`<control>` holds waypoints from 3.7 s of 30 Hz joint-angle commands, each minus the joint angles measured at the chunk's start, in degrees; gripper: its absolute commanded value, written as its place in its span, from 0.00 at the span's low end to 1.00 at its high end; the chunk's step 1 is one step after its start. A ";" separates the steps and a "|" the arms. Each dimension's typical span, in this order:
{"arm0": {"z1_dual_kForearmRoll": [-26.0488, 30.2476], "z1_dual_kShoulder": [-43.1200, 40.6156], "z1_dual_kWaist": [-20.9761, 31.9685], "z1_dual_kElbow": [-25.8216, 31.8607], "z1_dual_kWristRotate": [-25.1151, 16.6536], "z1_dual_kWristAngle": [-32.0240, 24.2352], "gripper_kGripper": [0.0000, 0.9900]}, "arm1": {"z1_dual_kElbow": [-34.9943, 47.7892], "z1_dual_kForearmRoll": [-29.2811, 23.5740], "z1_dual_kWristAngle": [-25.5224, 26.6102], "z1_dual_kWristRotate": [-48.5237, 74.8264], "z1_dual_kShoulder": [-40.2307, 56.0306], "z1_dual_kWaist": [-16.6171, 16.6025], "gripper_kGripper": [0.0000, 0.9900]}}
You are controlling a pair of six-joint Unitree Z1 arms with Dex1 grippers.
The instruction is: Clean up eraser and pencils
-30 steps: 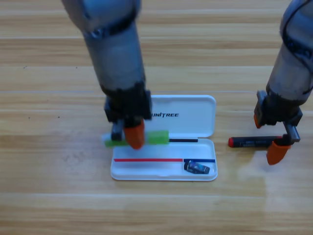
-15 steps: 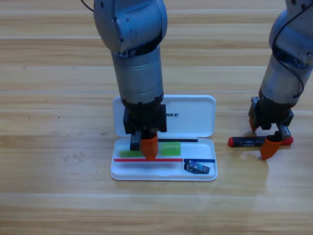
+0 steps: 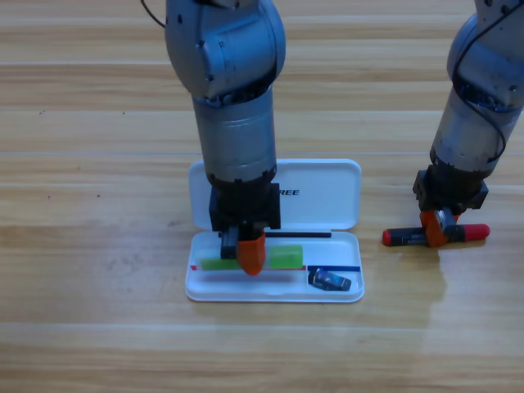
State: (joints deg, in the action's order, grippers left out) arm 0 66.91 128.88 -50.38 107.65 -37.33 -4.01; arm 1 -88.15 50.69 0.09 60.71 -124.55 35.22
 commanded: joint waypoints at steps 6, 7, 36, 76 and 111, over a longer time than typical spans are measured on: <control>-2.40 4.54 -1.30 -0.78 0.41 0.67 0.00 | 1.31 7.05 -0.35 -4.54 8.01 -0.59 0.00; -2.40 4.63 -1.38 -0.78 0.41 0.67 0.00 | 1.49 7.58 0.00 -4.81 9.32 -0.50 0.00; -2.14 3.22 -1.30 -2.27 1.73 2.25 0.41 | 2.90 8.99 1.94 -7.88 14.16 2.84 0.00; 1.12 -22.79 19.18 -17.56 -9.61 3.40 1.00 | -30.94 14.70 -1.32 -17.73 -13.70 20.41 0.00; -11.98 -24.82 31.31 -18.18 -11.37 -6.01 0.62 | 20.30 -15.01 30.68 -30.56 46.94 17.95 1.00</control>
State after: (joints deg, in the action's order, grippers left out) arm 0 58.09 101.39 -26.48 91.12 -46.78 -4.50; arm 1 -72.70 40.45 28.49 31.39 -83.78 53.99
